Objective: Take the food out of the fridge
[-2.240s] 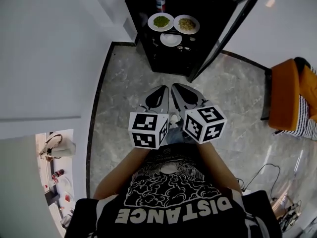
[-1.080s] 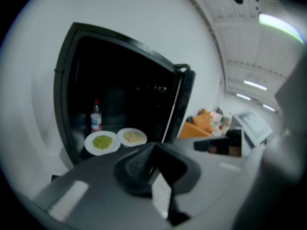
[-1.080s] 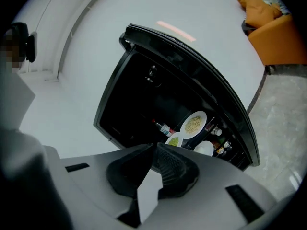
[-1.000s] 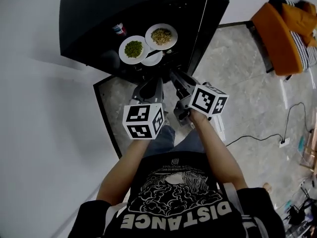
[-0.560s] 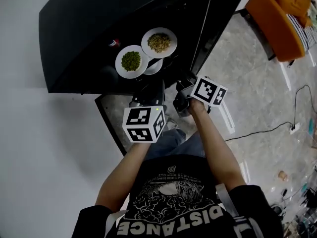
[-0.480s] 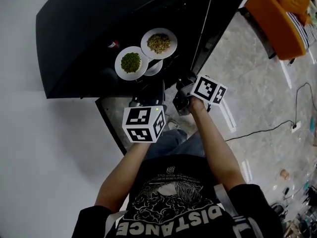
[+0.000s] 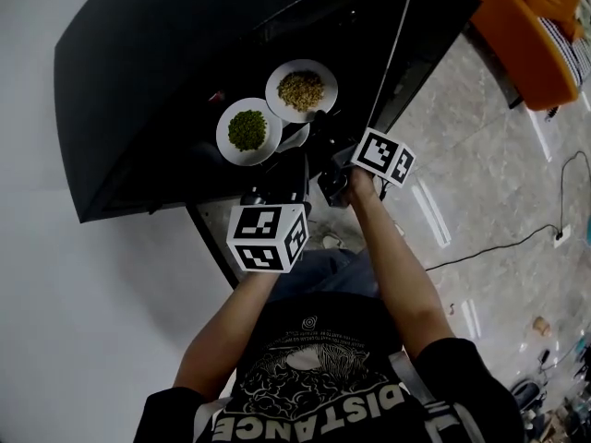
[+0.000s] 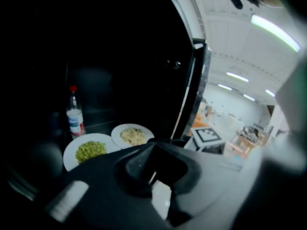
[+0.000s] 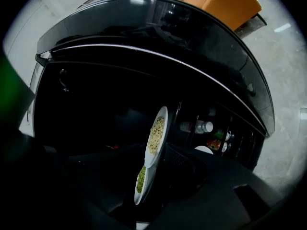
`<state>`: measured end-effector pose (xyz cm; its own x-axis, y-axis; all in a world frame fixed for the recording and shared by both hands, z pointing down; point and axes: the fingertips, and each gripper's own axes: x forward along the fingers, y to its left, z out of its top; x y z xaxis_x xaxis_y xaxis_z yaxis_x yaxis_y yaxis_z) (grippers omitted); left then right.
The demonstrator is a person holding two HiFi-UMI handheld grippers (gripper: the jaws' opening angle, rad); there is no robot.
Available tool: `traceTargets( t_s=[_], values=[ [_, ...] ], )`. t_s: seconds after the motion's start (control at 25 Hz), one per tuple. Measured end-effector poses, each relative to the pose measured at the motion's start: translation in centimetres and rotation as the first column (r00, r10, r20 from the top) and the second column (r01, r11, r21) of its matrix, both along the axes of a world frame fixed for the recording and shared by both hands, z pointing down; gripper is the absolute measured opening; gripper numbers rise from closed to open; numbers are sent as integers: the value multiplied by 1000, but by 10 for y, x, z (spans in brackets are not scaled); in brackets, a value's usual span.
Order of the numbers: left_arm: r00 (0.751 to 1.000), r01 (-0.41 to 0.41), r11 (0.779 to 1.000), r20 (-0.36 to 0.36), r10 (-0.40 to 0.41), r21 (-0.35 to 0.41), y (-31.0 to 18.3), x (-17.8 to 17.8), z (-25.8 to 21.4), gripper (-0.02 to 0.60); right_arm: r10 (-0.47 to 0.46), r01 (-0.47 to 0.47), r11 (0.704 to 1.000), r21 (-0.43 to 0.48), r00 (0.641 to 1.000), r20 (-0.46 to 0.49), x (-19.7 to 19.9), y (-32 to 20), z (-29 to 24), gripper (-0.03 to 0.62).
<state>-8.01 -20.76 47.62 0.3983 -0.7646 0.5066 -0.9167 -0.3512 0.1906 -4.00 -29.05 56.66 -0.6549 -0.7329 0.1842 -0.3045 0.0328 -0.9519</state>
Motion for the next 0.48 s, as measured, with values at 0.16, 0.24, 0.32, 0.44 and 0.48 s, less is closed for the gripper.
traceTargets(
  t_s=[0.16,0.24,0.32,0.44,0.48],
  values=[
    [1000,-1,1000,-5,1,-4,-4,-3,4,3,10,-9,999,-39,999,40,-2,-7,6,100],
    [1000,-4,1000,-12,4,-6,-5,-3,5,3,14,-11,997,-70,999,50,-1,-9,11,68],
    [1000,-7,1000,-17,7,-7,-7,-3,6,3,15,-9,996,-93,998,63,-1,-10,13,37],
    [1000,-9,1000,-25,9,-10,-8,-3,6,3,30,-14,993,-120,990,135,0,-10,13,16],
    [1000,-10,1000,-27,10,-10,-8,-3,6,3,40,-18,991,-132,986,162,1,-11,13,12]
  ],
)
